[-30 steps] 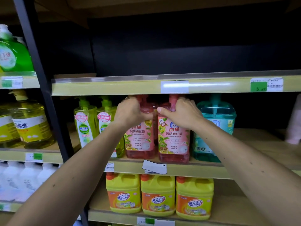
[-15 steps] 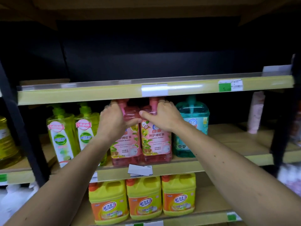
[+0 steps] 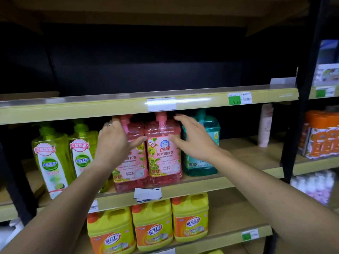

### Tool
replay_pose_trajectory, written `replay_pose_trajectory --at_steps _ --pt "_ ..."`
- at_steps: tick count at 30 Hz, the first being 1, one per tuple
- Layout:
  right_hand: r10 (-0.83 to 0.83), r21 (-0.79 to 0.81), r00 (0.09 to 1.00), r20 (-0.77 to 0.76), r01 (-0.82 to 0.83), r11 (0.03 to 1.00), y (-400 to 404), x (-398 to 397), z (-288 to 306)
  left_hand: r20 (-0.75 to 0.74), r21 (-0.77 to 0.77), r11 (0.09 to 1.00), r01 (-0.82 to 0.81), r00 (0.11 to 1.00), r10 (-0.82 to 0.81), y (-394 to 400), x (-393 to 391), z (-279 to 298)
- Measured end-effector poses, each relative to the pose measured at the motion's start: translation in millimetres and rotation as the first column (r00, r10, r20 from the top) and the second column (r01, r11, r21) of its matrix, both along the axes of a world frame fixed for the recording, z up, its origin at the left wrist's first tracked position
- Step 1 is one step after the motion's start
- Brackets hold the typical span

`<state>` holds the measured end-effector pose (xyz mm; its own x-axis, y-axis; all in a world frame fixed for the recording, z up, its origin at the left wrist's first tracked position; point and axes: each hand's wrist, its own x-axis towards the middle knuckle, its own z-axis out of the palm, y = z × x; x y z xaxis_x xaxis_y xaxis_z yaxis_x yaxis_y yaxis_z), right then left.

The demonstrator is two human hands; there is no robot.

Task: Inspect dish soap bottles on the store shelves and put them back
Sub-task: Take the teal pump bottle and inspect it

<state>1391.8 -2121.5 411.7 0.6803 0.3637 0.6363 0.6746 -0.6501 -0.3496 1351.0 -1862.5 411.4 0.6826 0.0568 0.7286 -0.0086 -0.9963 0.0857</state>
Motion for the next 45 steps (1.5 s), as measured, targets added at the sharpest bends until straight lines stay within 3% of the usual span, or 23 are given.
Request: replay_pose_trajectory --at_steps 4,5,7,10,12,14,16,20,23,26,29,31,34,38,41,45 --pt "-0.129 0.293 0.947 0.295 0.039 0.955 -67.3 9.6 -43.8 -0.018 -0.021 0.999 -0.030 0.999 0.030 4.5 1.7 -1.7" --pt "-0.185 0.365 0.945 0.270 0.078 0.928 -82.3 18.4 -52.0 -0.021 -0.047 0.999 -0.025 1.000 0.024 5.4 1.7 -2.5" --pt "-0.194 0.474 0.980 0.034 0.155 0.866 -106.0 39.0 -59.4 -0.039 -0.082 0.996 -0.044 0.998 0.041 4.6 0.5 -7.2" --pt "-0.010 0.427 0.908 -0.418 0.206 0.881 -123.5 66.5 -59.9 0.018 -0.055 0.977 -0.208 0.978 0.209 -11.7 -11.1 -32.4" --pt "0.137 0.420 0.831 -0.539 0.124 0.899 -124.2 82.7 -64.2 0.131 -0.045 0.970 -0.240 0.961 0.244 -37.1 -24.2 -58.5" --pt "0.291 0.472 0.764 -0.576 0.020 0.881 -118.0 97.1 -70.0 0.269 0.029 0.984 -0.176 0.950 0.162 -65.3 -33.3 -87.1" --pt "0.408 0.533 0.708 -0.577 -0.052 0.845 -110.1 108.6 -78.5 0.290 0.072 0.994 -0.084 0.955 0.059 -95.4 -40.5 -109.0" --pt "0.546 0.659 0.671 -0.501 -0.114 0.744 -100.7 112.3 -87.9 0.087 0.014 0.994 0.105 0.991 -0.105 -148.9 -48.1 -125.2" --pt "0.578 0.681 0.679 -0.452 -0.155 0.715 -104.0 110.1 -93.1 -0.049 -0.183 0.965 0.186 0.979 -0.198 -173.2 -42.8 -124.2" --pt "0.590 0.687 0.696 -0.410 -0.189 0.701 -113.8 104.6 -95.3 -0.095 -0.449 0.861 0.238 0.946 -0.311 -189.5 -24.6 -115.2" --pt "0.582 0.668 0.726 -0.365 -0.231 0.707 -125.4 92.9 -94.8 -0.020 -0.617 0.701 0.357 0.883 -0.468 -200.5 -3.0 -105.6" --pt "0.567 0.631 0.750 -0.341 -0.265 0.729 -131.3 85.5 -96.4 -0.005 -0.631 0.671 0.391 0.862 -0.506 -200.0 7.3 -99.6" --pt "0.611 0.624 0.719 -0.330 -0.320 0.713 -143.1 75.1 -101.8 -0.047 -0.585 0.696 0.416 0.840 -0.541 -196.0 11.1 -91.5" --pt "0.662 0.593 0.703 -0.258 -0.426 0.683 -154.1 49.8 -100.9 -0.033 -0.629 0.617 0.473 0.777 -0.629 -195.3 1.0 -91.4" --pt "0.635 0.544 0.746 -0.202 -0.454 0.706 -162.1 28.1 -78.8 0.079 -0.667 0.507 0.546 0.728 -0.681 -201.2 -13.6 -81.7" --pt "0.637 0.527 0.738 -0.223 -0.458 0.716 -174.0 3.4 -47.4 0.207 -0.718 0.328 0.614 0.638 -0.741 -212.2 -35.9 -61.2"
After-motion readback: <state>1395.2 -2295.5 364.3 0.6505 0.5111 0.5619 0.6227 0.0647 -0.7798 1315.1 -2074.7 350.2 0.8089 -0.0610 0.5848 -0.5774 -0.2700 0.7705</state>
